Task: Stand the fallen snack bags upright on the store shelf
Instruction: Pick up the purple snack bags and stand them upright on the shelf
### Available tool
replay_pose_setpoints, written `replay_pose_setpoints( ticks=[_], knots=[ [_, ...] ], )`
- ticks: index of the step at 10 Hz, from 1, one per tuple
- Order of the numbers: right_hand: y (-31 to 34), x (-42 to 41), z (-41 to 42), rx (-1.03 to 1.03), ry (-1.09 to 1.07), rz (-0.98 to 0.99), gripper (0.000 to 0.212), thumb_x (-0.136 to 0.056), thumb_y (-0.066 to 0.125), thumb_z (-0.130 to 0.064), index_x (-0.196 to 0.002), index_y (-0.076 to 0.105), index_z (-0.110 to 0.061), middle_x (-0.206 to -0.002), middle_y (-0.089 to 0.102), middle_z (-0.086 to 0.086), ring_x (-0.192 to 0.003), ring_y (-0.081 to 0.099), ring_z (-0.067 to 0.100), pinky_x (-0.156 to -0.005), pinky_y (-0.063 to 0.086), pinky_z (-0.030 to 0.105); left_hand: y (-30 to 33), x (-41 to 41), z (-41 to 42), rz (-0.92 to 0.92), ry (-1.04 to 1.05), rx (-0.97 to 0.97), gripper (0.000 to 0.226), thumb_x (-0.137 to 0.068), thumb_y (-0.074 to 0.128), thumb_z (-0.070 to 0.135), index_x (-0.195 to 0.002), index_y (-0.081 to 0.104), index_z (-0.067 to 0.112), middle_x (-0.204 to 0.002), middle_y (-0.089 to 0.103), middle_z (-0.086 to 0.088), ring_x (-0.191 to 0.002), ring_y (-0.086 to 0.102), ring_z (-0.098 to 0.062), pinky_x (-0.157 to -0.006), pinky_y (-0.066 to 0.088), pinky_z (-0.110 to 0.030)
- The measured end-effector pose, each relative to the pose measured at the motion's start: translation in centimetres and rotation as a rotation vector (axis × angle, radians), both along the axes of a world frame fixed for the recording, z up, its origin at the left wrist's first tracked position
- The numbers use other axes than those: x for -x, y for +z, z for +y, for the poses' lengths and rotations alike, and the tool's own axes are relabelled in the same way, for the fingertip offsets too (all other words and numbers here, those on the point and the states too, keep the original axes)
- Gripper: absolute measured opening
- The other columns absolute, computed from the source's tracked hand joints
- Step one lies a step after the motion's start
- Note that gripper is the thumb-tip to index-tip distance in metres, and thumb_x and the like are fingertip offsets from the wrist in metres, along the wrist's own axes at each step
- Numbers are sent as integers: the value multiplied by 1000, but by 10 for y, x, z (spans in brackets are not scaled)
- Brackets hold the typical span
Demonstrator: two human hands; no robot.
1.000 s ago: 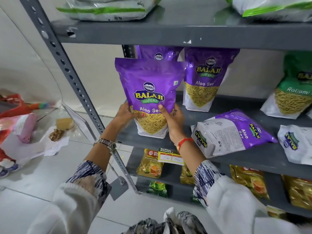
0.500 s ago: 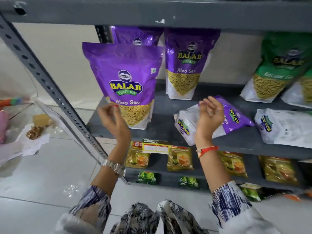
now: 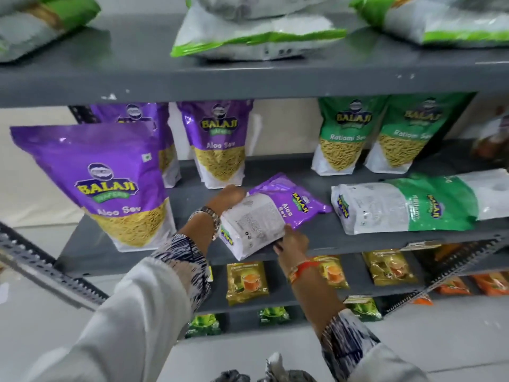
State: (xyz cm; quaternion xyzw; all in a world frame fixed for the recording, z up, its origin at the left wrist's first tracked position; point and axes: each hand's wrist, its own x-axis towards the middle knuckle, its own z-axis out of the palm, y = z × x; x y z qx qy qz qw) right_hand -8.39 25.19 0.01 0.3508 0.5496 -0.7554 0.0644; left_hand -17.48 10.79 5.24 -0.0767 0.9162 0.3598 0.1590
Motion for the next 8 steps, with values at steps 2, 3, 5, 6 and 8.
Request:
replay_pose_setpoints(
  ticks=[2, 3, 5, 6, 8],
  knots=[
    [-9, -3, 22, 122, 31, 24, 25, -96, 42, -5, -73, 49, -13, -79, 52, 5, -72, 54, 19, -93, 50, 42, 5, 1, -1, -83, 8, 17, 23, -92, 48, 28, -95, 59, 9, -83, 61, -18, -60, 51, -19, -48, 33, -22],
    [-14, 0, 33, 32, 44, 55, 29, -93, 43, -4, -68, 49, -18, -71, 52, 1, -69, 55, 20, -72, 52, 37, -10, -9, -2, -142, 123, -207, 21, -90, 53, 28, -75, 57, 15, -63, 58, -2, -47, 53, -10, -47, 38, -19],
    [-11, -3, 56, 36, -177, 204, 24, -83, 60, -3, -63, 61, -15, -59, 65, -4, -62, 58, 18, -57, 44, 23, -17, -51, 11, -70, 263, -459, 27, -89, 55, 21, -64, 51, 16, -33, 55, 9, -31, 51, -1, -47, 42, -20],
    [11, -13, 75, 32, -177, 338, 22, -87, 61, -5, -70, 62, -19, -66, 67, -4, -61, 61, 10, -63, 53, 27, -16, -85, 18, -37, 266, -662, 13, -92, 49, 22, -84, 56, 16, -64, 67, 4, -58, 62, -9, -54, 49, -21],
    [55, -42, 91, -4, -61, 511, 11, -89, 62, -16, -79, 62, -20, -82, 67, 0, -72, 64, 9, -60, 49, 20, 1, -147, 29, 199, 296, -822, 15, -94, 46, 25, -85, 55, 20, -81, 64, 6, -70, 59, -10, -64, 47, -23]
  ],
)
